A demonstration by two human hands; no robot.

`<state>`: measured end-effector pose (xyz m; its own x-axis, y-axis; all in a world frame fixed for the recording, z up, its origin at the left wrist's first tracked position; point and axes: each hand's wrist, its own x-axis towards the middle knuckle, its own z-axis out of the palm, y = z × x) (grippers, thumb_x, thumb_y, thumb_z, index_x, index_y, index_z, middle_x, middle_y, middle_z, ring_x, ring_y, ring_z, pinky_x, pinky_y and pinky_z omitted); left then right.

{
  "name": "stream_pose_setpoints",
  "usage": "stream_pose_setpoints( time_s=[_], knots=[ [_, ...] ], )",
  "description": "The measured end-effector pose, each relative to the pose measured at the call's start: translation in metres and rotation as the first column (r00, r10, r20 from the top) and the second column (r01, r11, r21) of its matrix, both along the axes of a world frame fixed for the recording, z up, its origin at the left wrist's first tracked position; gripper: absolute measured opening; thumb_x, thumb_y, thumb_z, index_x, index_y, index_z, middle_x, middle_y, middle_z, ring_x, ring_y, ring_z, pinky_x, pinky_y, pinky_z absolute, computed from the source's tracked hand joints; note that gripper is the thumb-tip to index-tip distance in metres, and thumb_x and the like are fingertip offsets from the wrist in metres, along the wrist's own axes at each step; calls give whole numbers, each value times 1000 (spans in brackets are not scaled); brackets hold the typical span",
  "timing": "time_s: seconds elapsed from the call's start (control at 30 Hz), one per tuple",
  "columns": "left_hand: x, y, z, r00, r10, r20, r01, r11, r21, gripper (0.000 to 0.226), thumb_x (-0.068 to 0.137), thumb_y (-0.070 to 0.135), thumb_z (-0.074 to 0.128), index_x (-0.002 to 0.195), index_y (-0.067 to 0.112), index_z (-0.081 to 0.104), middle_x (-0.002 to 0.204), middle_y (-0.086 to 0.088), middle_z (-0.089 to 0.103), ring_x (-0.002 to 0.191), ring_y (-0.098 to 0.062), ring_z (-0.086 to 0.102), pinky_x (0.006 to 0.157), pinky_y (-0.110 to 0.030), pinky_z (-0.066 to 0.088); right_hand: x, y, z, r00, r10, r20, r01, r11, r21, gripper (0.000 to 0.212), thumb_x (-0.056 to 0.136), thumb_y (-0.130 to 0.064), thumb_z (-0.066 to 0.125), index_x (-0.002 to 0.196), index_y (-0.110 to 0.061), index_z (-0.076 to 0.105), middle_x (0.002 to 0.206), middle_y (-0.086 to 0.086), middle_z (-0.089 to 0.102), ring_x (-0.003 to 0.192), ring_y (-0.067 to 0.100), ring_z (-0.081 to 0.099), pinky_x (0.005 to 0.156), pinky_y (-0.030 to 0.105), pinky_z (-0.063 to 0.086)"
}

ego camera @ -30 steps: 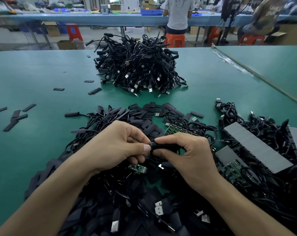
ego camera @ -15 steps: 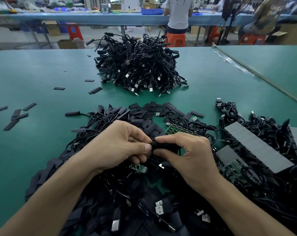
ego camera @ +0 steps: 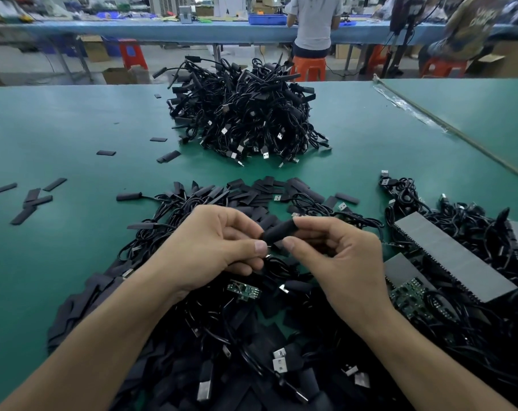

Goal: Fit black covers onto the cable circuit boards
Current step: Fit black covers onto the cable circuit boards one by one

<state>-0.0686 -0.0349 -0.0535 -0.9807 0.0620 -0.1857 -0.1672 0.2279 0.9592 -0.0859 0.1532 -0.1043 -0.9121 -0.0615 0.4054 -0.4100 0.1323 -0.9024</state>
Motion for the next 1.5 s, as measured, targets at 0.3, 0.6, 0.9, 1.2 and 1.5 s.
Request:
stream_pose_setpoints(
  time_s=[0.3, 0.6, 0.9, 1.2, 1.5],
  knots=[
    [-1, -1, -3, 999, -37, -24, 37, 999, -4, 15, 83, 0, 75, 94, 4, 67, 74, -15, 75, 65, -17, 73, 58, -20, 57, 2, -1, 1, 999, 23, 33, -23, 1000, -19, 29, 77, -9, 84, 94, -30, 75, 81, -11, 77, 75, 9, 74, 74, 25, 59],
    [-2, -3, -3, 977, -79, -199, 47, 986, -162, 17, 80, 12, 81, 91, 17, 69, 73, -3, 76, 68, -12, 72, 66, -18, 56, 1, 1, 3, 997, 53, 52, -47, 992, -116, 20, 83, -6, 78, 88, -24, 70, 75, -2, 75, 65, 12, 71, 63, 19, 54],
    [-4, -13, -9, 841, -133, -524, -251, 762, -597, 16, 82, 36, 77, 93, 37, 65, 69, 28, 67, 63, 4, 63, 62, -30, 54, 3, 2, 4, 1000, -4, -10, 3, 1000, -26, 17, 85, -13, 77, 84, -24, 65, 74, -2, 70, 66, 15, 67, 62, 28, 56],
    [-16, -29, -19, 759, 106, -642, -563, 602, -566, 7, 94, 31, 64, 94, 29, 71, 79, 7, 71, 75, -20, 68, 72, -42, 56, 8, 0, 3, 948, 319, 16, -227, 639, 735, 44, 80, -74, 51, 106, -38, 55, 82, -27, 52, 81, -5, 49, 73, 25, 47],
    [-12, -21, -23, 829, -20, -558, -479, 488, -729, 36, 90, 49, 59, 119, 31, 71, 123, 4, 56, 116, -17, 46, 77, -36, 42, 5, -4, -2, 922, 386, -2, -288, 691, 663, 28, 88, -42, 69, 116, -37, 65, 89, -20, 62, 86, 5, 57, 79, 36, 52]
  ],
)
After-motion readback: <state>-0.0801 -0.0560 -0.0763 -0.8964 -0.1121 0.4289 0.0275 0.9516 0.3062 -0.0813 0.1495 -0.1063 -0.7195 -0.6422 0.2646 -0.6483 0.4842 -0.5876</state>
